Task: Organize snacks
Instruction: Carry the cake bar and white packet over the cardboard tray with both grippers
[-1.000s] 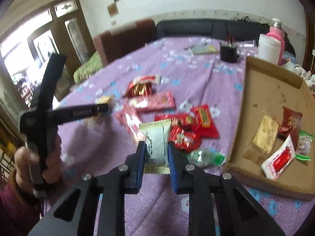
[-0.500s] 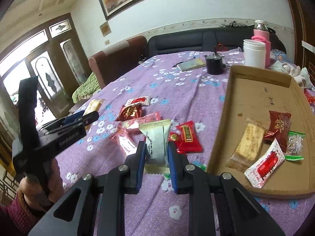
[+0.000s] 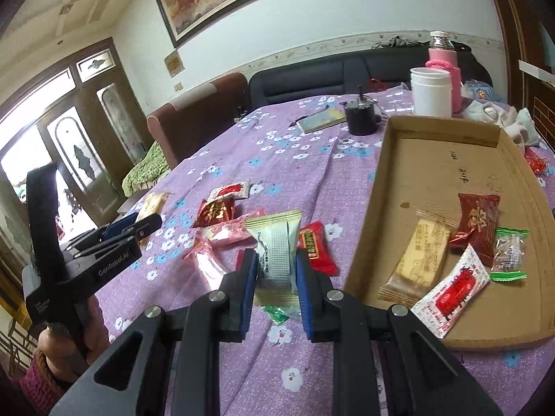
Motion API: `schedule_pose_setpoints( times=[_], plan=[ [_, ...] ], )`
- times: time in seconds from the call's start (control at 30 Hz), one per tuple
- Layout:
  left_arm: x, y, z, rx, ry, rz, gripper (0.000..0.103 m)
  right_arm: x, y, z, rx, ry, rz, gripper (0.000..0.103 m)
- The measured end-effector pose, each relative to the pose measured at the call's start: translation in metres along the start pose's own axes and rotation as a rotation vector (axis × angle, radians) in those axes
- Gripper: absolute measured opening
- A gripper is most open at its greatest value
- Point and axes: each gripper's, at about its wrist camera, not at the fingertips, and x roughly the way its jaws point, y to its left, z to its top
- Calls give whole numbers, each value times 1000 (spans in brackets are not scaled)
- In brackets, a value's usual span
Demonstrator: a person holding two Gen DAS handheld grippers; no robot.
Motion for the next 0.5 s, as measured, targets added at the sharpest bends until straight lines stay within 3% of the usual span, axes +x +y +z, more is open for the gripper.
schedule_pose_setpoints(
  times=[0.5],
  plan=[
    [-3,-5,-1,24,-24,24,37,-9,-27,7,85,-35,-23,21]
  ],
)
